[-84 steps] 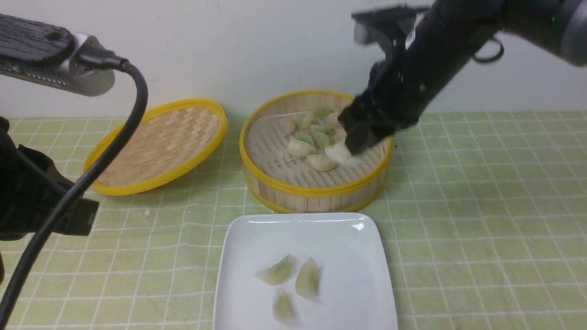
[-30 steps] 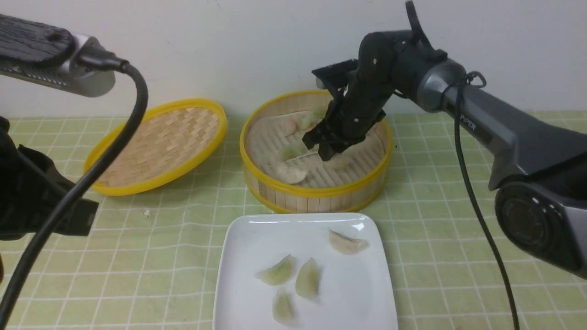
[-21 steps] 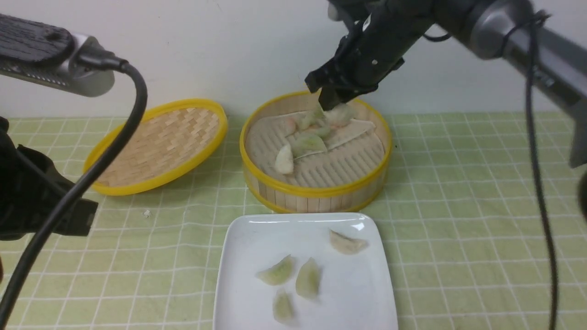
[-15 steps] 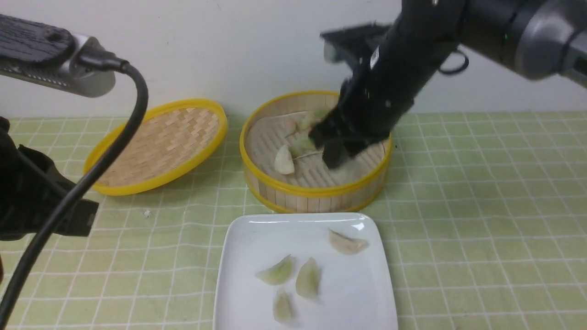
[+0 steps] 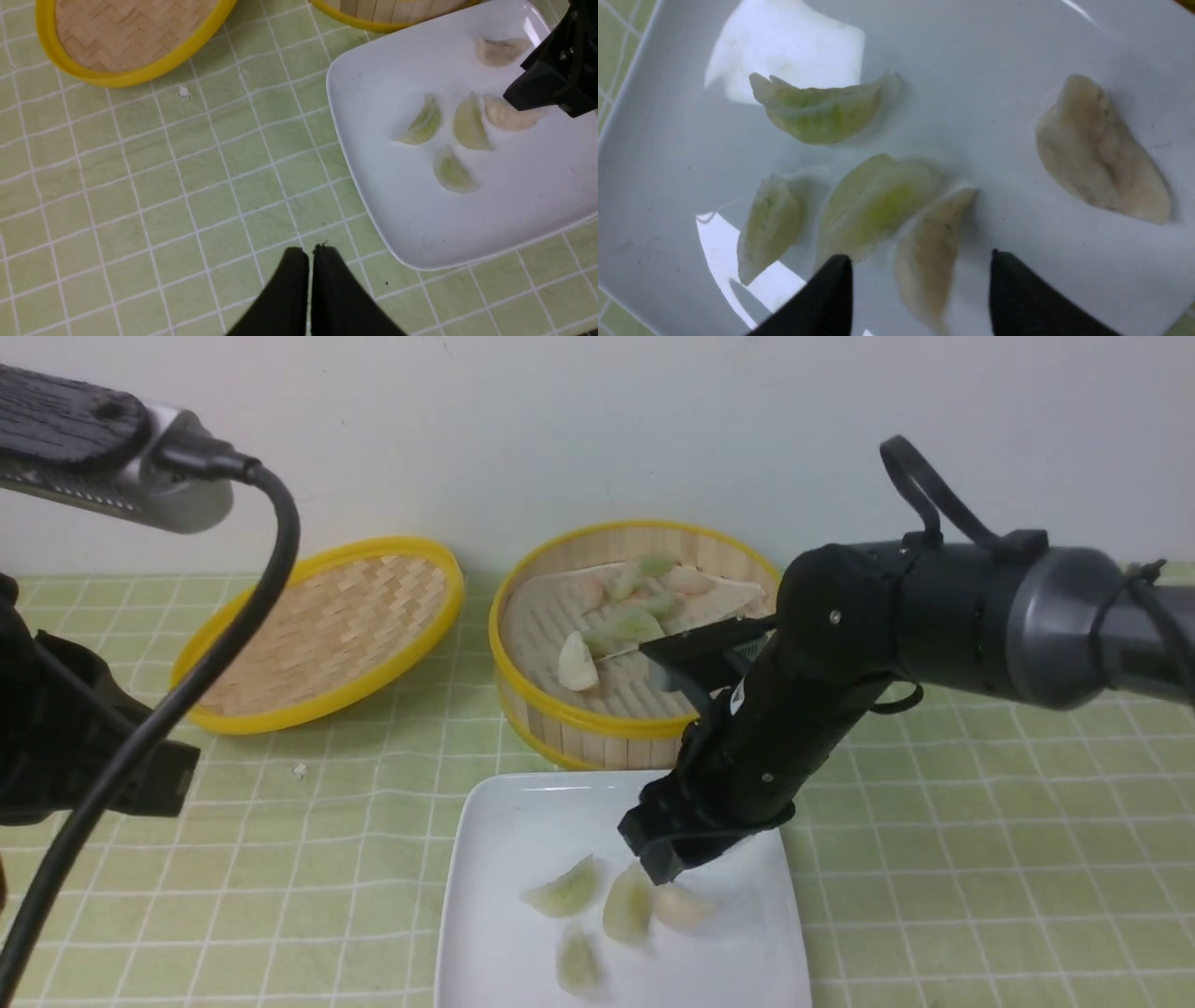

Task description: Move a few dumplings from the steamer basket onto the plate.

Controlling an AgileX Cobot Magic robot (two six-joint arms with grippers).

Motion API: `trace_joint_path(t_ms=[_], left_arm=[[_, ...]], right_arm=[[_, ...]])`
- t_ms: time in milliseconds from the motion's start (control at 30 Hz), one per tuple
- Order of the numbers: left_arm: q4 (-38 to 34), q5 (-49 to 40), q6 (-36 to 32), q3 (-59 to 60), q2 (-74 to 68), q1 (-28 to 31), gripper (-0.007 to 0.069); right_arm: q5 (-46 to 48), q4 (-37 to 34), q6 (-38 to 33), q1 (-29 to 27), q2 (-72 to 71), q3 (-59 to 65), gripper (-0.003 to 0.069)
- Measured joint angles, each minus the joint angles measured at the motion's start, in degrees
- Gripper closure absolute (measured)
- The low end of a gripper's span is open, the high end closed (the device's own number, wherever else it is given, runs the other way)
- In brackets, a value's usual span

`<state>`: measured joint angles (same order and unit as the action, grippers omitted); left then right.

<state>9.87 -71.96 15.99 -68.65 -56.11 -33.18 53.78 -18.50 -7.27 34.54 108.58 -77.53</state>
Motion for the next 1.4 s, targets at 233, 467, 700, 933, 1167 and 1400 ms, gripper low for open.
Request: trace_joint_path(t_ms=[233,467,700,933,1167,1400], left_arm=[[0.0,0.0,-0.1,0.0,0.0,0.0,0.0631],[0.0,0.0,-0.1,0.0,0.0,0.0,0.0631],[-0.1,0.4,-0.1,0.0,0.0,0.0,0.0631],[-0.3,3.7,-0.1,0.0,0.0,0.0,0.0631],[-0.8,9.6,-0.2,2.1,3.0,-0.1,0.0631],[-1.0,28.1,0.9,22.7,29.7,0.0,0.0631]], right_arm=[[6.7,3.8,0.4,0.0,-5.0,-6.8,0.0196],[9.5,17.6,9.5,0.0,-34.7,-8.5,0.064],[-1.7,22.8,15.4,0.0,-67.2,10.5,0.0672],[-18.3,26.6,23.6,0.0,-99.1,39.6,0.0672],[-27.6,36.9,35.0,0.0,-109.4,54.5,0.0672],[-31.0,40.6,35.8,0.0,-109.5,55.3,0.0672]])
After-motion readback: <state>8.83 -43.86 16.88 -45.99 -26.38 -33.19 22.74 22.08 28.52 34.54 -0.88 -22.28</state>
